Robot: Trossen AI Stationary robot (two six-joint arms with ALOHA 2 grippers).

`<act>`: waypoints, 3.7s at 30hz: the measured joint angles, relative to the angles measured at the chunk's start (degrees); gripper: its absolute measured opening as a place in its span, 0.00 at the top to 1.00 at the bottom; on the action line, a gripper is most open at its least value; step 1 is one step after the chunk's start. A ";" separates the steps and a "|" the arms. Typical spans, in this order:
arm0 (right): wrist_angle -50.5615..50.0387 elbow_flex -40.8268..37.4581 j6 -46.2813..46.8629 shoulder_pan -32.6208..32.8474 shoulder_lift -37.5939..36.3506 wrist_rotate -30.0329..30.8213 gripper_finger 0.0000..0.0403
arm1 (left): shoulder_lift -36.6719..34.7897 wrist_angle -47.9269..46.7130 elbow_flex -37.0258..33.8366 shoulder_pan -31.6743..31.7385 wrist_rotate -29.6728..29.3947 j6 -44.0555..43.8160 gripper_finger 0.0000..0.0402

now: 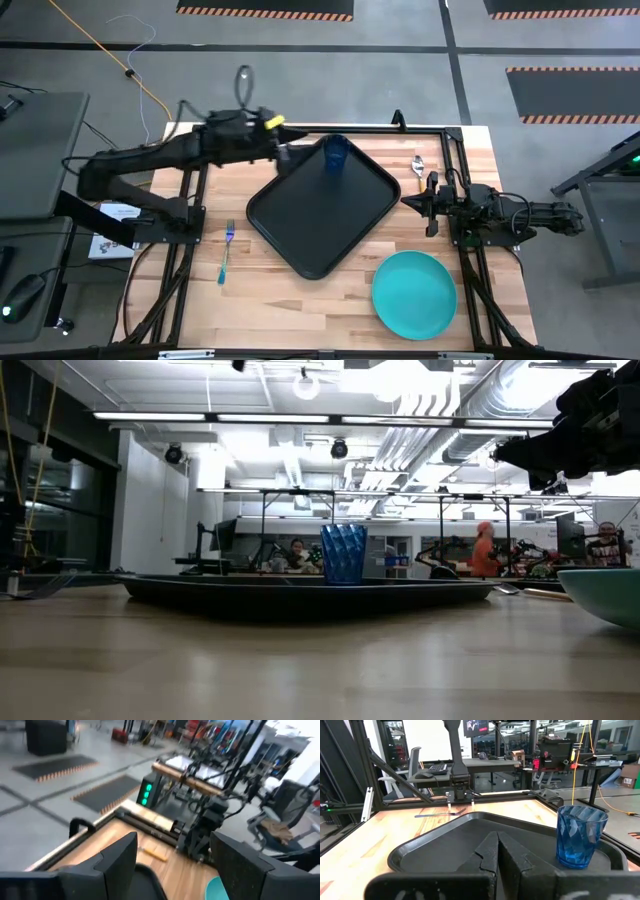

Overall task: Pick and place plate/cup/fork/spoon on tray
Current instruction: Put the orange spoon on the black tray to the right of the blue cup

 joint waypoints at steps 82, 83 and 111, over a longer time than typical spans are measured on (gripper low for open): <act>-50.11 48.58 29.93 -45.84 96.19 -1.00 0.50 | -11.75 19.73 -19.43 0.11 -5.13 -0.45 0.40; -49.65 48.24 29.73 -46.21 96.12 -1.54 0.54 | -11.75 19.90 -19.43 0.11 -5.18 -0.45 0.40; -57.15 57.75 34.81 -32.99 63.66 -0.61 0.99 | -11.75 21.38 -19.41 1.37 -6.25 1.22 0.40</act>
